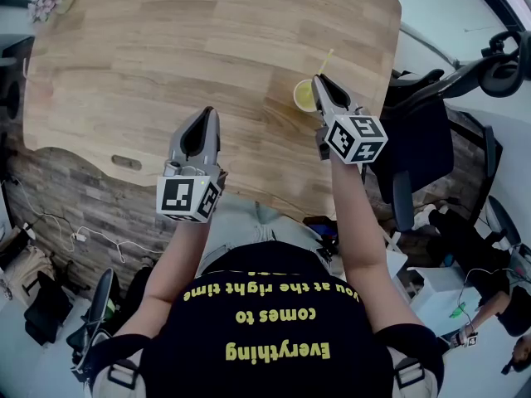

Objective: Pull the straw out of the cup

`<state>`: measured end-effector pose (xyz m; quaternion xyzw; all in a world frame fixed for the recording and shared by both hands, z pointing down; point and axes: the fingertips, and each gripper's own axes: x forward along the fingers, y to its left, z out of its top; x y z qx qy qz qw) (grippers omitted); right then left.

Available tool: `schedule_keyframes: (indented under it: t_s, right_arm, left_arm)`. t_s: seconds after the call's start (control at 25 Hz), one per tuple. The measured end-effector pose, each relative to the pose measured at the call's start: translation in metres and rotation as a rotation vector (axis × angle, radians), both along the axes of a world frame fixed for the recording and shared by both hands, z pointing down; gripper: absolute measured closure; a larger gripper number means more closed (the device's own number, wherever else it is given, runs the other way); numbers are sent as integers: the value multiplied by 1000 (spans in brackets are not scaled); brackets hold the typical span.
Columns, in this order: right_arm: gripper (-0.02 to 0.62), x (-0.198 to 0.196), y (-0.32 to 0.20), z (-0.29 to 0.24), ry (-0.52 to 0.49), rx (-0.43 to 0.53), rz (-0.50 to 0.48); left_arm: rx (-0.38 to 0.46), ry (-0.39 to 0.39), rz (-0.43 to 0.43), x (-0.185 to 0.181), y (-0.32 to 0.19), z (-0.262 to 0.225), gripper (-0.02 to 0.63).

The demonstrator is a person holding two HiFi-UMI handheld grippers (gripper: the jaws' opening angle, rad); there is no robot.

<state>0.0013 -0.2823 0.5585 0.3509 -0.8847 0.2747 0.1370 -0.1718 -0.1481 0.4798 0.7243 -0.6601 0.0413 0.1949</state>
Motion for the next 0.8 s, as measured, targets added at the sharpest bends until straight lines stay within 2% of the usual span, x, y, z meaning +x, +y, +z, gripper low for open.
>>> schedule_keyframes:
  t_s: [0.36,0.8]
  right_arm:
    - [563,4,0,-24,-43,19,2]
    - [563,12,-1,-71,-89,96,25]
  left_arm:
    - [10,-4,3,5,2,-5,606]
    - [44,-4,25,15,6,-19,606]
